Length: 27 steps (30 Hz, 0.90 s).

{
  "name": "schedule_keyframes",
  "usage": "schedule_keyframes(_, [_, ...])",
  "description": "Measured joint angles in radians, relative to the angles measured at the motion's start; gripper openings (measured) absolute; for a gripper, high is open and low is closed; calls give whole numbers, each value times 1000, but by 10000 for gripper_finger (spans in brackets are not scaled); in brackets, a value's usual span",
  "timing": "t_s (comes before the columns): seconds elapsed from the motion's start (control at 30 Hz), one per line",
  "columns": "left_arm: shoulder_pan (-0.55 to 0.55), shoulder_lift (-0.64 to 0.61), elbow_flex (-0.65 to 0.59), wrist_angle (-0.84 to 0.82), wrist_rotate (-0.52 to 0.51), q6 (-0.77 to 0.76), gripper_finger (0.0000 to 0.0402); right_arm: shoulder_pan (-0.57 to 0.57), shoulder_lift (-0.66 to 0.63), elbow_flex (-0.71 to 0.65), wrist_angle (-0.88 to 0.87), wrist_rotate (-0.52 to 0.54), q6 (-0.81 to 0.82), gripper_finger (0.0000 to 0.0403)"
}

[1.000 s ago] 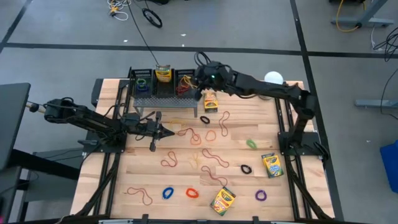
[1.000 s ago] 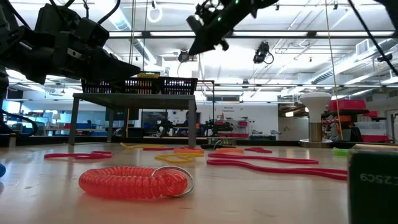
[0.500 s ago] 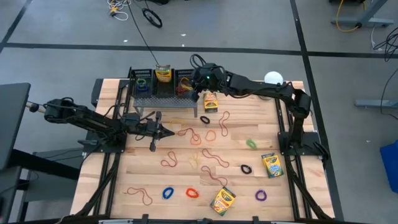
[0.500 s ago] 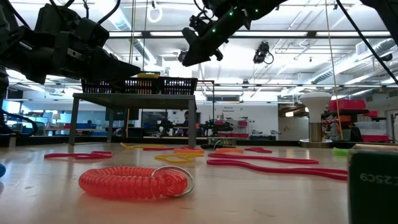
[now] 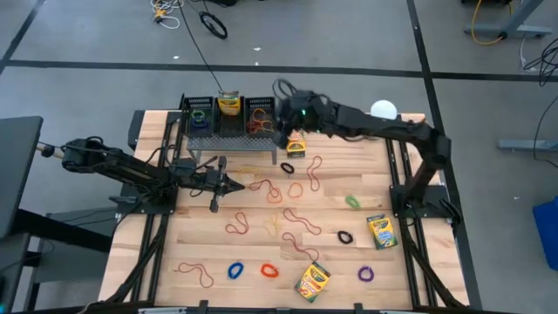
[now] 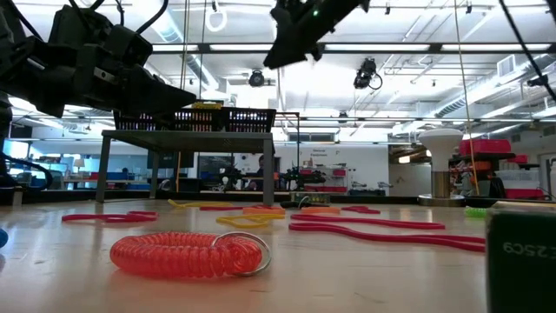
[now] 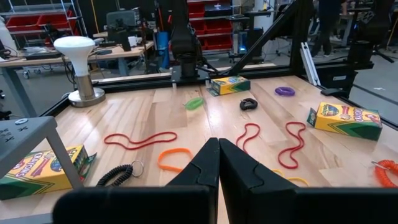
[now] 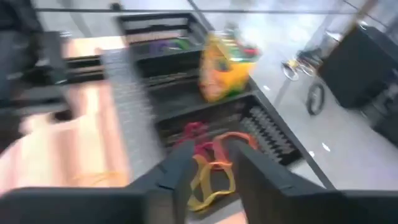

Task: Pick & Place Office Desk Supplies
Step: Put the top black spiral keychain into the left black bin

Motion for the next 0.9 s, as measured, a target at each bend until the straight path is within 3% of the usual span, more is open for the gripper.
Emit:
schedule_keyframes(0.13, [0, 0, 0, 0, 0, 0, 9, 70, -62, -215, 123, -3, -11, 14])
schedule_keyframes(0.3, [0, 0, 0, 0, 0, 0, 9, 166, -154, -519, 370, 12, 52, 16])
schedule_keyframes(0.47, [0, 0, 0, 0, 0, 0, 9, 278, -224, -741, 530, 144, 160, 6])
schedule_keyframes(0.6, [0, 0, 0, 2, 0, 0, 9, 365, -264, -829, 531, 258, 269, 8])
schedule_keyframes(0.77, [0, 0, 0, 8, 1, -35, 9, 448, -304, -853, 475, 320, 374, 6])
schedule_keyframes(0.9, [0, 0, 0, 13, 0, -99, 9, 452, -288, -862, 465, 359, 455, 4])
